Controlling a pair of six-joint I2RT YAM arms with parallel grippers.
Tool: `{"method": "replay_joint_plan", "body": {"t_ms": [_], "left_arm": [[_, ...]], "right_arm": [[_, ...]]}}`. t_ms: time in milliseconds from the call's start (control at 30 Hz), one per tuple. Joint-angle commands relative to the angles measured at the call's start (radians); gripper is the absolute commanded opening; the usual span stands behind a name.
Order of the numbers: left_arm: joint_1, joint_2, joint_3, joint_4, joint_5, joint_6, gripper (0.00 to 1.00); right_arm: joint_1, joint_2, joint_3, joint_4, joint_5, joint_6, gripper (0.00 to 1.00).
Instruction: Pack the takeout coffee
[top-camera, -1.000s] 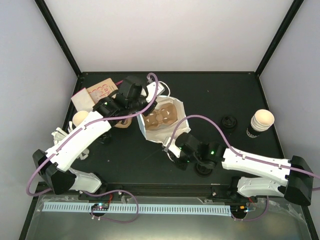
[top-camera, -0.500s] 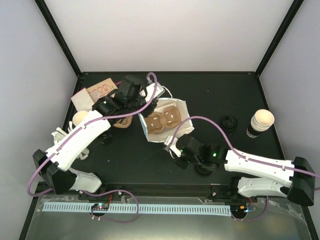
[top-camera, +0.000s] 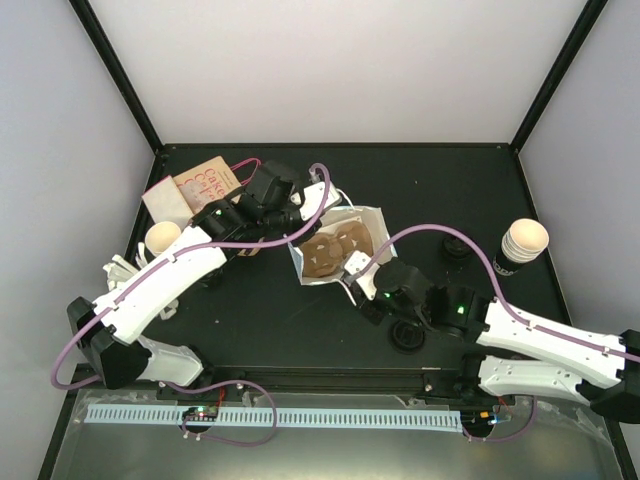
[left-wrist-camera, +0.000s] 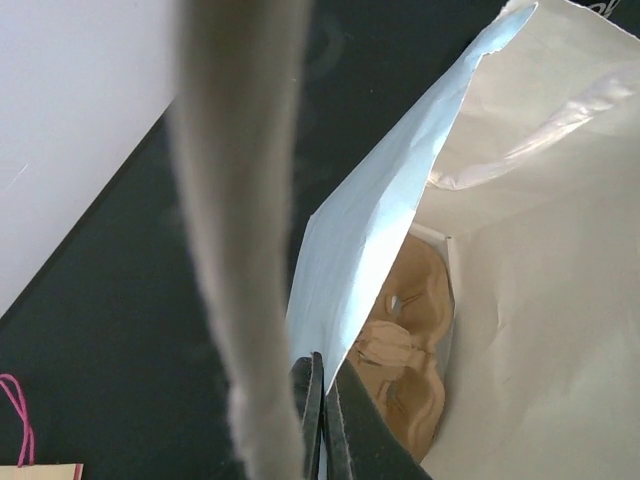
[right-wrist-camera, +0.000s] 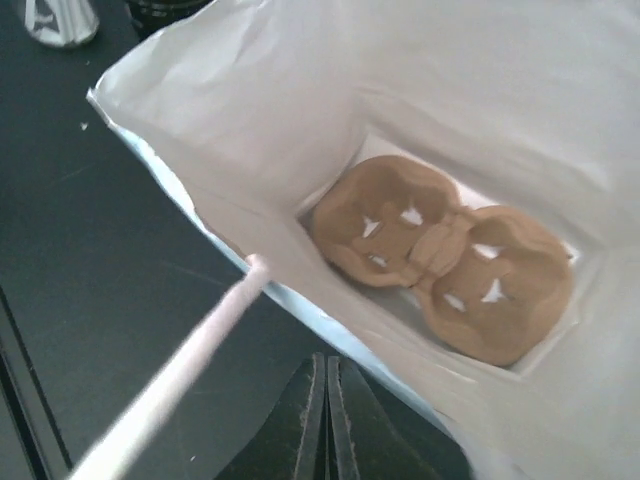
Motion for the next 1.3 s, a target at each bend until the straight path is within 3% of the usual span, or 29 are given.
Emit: {"method": "replay_joint_plan", "body": {"t_ms": [0, 333, 533, 767, 1267], "left_arm": [[-0.013, -0.046, -0.002, 0.029, -0.022, 0.029, 0.01], [-0.024, -0.066, -0.005, 0.034, -0.03, 0.041, 0.02], [-0.029, -0.076, -0.018, 0.046, -0.051, 0.045, 0.02], [-0.031, -0.127, -0.07, 0.116, -0.098, 0.066, 0.02], [-0.092, -0.285, -0.299, 0.176, 0.058, 0.068, 0.02]], "right_arm": [[0.005, -0.034, 0.059, -0.016, 0.093, -0.032, 0.03], [0.004, 0.088, 0.138, 0.09, 0.254, -0.195, 0.01], [0.004, 0.216, 0.174, 0.041, 0.16, -0.253, 0.01], [0.008, 0.243, 0.136, -0.015, 0.003, -0.29, 0.01], [0.119, 0.307, 0.009, 0.012, 0.019, -0.251, 0.01]]}}
